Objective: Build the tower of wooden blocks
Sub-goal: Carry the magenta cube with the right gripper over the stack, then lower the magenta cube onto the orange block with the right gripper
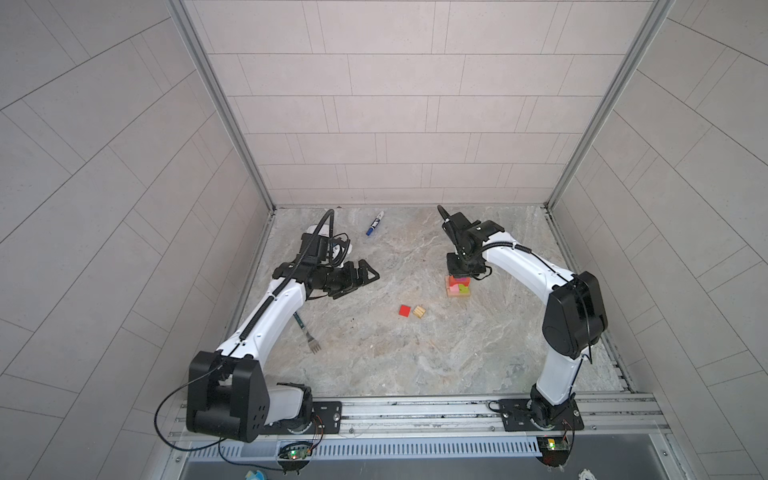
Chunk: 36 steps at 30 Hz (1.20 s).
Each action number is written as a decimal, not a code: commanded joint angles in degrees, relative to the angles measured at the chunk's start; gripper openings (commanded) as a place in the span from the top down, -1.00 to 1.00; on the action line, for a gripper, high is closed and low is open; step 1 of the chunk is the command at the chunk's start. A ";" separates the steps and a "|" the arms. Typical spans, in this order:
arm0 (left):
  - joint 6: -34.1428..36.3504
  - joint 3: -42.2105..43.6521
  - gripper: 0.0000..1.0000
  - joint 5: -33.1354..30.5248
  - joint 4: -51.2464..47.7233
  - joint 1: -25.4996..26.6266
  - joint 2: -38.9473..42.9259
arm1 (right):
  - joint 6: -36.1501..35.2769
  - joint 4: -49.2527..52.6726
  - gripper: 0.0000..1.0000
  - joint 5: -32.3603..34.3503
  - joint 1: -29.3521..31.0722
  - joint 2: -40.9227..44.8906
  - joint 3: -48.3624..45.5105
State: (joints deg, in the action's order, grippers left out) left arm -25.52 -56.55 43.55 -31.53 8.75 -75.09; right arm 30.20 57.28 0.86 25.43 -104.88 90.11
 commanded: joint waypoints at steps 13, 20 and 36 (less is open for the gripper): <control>0.04 0.74 -0.97 0.40 0.33 -0.32 0.73 | -0.19 -0.50 0.40 -0.24 -1.43 -2.26 0.25; 0.04 0.70 -0.97 0.40 0.33 -0.34 0.66 | 0.07 -1.44 0.40 -0.62 -1.61 -2.63 0.07; 0.12 0.74 -0.97 0.40 0.27 -0.32 0.78 | 0.15 -2.78 0.40 -1.30 -2.40 -3.14 -0.22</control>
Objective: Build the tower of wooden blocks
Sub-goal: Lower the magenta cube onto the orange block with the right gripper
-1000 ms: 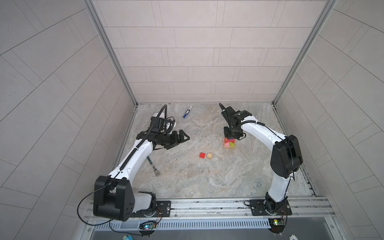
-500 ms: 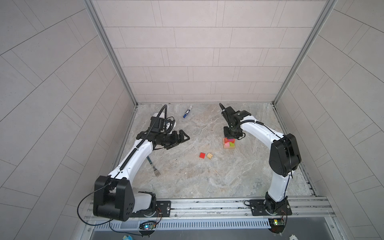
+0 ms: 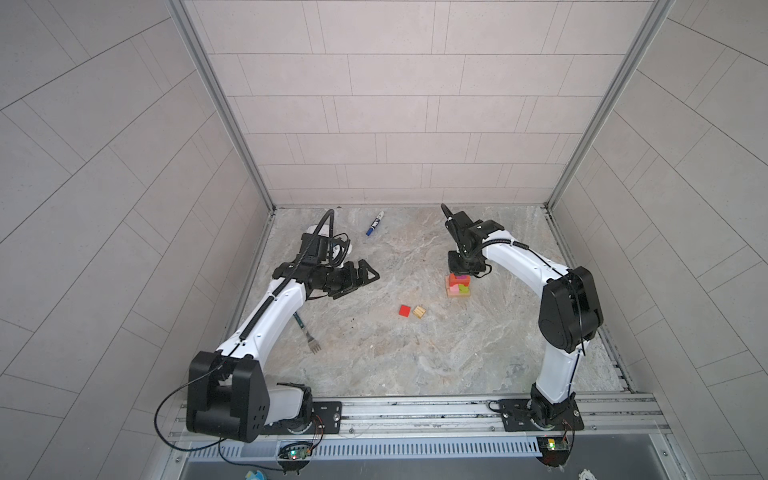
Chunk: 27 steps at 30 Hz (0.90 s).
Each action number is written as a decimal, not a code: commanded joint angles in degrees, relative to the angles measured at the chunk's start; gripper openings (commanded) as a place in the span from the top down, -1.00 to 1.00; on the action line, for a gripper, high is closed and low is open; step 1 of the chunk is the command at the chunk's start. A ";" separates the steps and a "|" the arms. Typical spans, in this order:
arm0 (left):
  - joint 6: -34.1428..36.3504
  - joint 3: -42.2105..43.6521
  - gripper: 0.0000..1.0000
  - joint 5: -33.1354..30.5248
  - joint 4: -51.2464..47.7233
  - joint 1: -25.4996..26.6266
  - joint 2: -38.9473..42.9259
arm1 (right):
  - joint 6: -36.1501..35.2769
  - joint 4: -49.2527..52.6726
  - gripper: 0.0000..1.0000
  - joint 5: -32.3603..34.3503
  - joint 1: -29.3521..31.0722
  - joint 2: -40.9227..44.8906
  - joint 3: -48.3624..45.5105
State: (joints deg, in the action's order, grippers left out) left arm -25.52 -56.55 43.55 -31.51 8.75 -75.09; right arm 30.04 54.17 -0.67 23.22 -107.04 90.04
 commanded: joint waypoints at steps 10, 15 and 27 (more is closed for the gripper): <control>0.12 0.69 -0.97 0.40 0.22 -0.31 0.91 | 0.28 0.38 0.40 0.49 -0.32 -1.50 -0.35; 0.20 0.74 -0.97 0.31 0.22 -0.35 0.91 | 0.28 0.17 0.40 0.64 -0.37 -1.68 -0.56; 0.20 0.73 -0.97 0.31 0.19 -0.35 0.91 | 0.52 -0.09 0.39 0.67 -0.48 -1.44 -0.66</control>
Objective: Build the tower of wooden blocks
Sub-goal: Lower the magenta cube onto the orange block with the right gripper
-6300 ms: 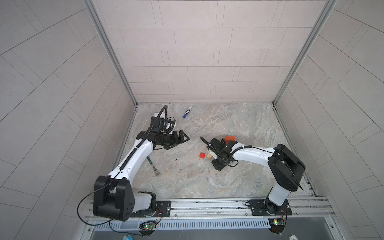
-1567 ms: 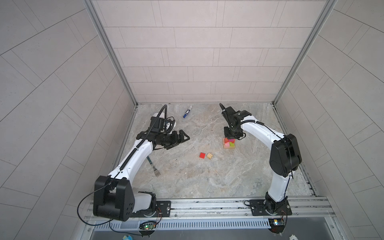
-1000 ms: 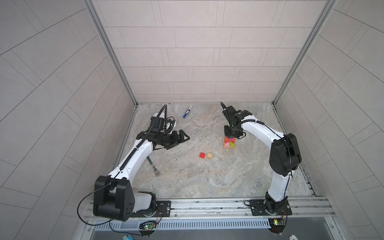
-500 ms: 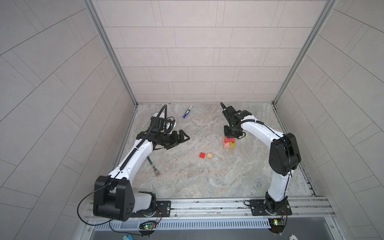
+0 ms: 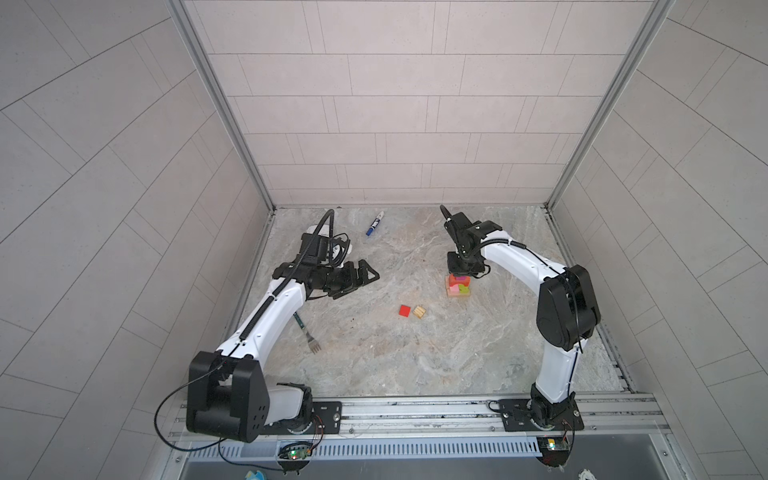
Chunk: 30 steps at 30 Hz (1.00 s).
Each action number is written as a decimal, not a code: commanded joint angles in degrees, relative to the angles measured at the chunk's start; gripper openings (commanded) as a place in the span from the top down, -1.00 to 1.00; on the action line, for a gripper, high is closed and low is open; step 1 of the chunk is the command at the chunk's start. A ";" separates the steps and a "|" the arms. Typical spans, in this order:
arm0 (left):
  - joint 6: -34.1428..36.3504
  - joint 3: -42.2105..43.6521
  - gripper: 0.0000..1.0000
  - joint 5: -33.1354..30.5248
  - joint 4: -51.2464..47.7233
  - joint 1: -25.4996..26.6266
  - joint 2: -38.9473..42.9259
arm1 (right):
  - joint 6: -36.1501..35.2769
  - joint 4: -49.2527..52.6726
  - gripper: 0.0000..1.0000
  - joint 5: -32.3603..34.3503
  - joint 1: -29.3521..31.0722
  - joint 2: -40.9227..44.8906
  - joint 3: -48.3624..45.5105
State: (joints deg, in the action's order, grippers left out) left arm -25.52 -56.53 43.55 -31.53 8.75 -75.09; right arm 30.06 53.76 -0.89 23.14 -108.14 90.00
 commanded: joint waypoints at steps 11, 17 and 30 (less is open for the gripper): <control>0.21 0.72 -0.97 0.22 0.21 -0.40 0.82 | 0.49 0.30 0.38 0.72 -0.64 -0.28 -0.78; 0.16 0.70 -0.97 0.31 0.24 -0.40 0.82 | 0.35 0.30 0.35 0.67 -0.59 -0.34 -0.83; 0.12 0.63 -0.97 0.37 0.24 -0.39 0.56 | 0.18 0.57 0.28 0.35 -0.64 -0.02 -0.53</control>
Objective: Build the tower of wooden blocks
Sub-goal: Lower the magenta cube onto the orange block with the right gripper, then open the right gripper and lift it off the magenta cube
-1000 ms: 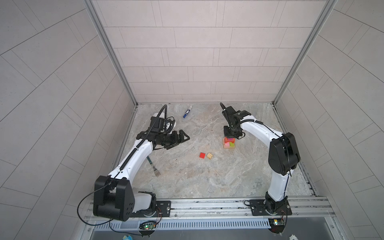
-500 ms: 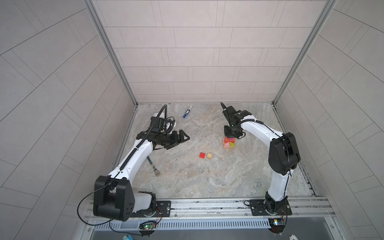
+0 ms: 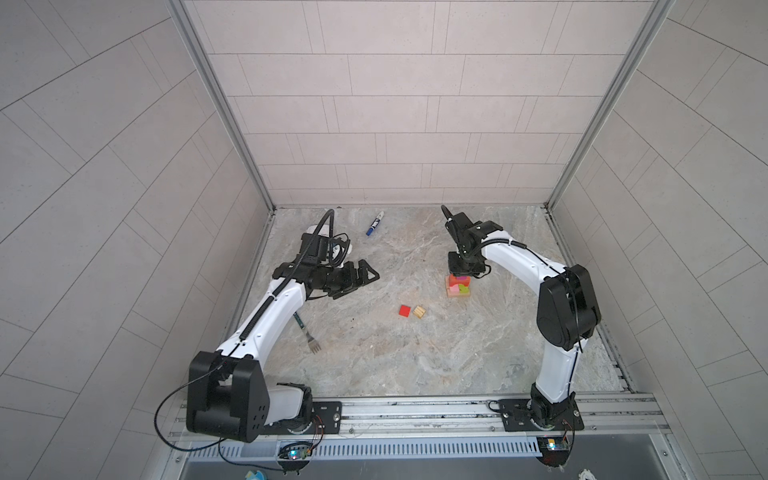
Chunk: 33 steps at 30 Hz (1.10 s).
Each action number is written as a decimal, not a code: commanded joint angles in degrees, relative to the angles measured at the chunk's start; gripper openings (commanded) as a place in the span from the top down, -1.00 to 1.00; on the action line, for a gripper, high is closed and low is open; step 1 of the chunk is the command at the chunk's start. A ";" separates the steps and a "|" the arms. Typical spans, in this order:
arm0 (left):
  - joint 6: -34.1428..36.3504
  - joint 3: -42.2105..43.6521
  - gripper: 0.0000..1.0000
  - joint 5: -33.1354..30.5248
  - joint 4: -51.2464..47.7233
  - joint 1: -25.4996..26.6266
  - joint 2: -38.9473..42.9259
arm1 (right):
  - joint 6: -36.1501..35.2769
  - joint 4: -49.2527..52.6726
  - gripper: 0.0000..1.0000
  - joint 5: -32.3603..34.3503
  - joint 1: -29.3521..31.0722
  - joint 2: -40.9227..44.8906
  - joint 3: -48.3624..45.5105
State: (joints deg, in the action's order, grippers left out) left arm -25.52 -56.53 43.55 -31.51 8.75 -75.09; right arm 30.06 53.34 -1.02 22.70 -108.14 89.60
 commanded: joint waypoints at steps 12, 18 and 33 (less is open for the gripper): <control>0.12 0.48 -0.97 0.32 0.27 -0.38 0.55 | -0.80 1.52 0.13 1.09 -0.20 2.67 1.45; 0.12 0.59 -0.97 0.29 0.25 -0.46 0.56 | -1.45 2.28 0.00 0.90 -0.12 5.91 1.63; 0.16 0.55 -0.97 -0.04 0.14 -0.79 0.82 | -8.73 5.47 -0.03 -2.85 5.58 15.15 -1.93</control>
State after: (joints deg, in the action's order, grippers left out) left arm -25.52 -56.53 43.51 -31.51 8.43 -75.09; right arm 23.92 56.69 -2.59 26.76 -95.57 89.21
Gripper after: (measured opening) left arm 0.986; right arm 0.518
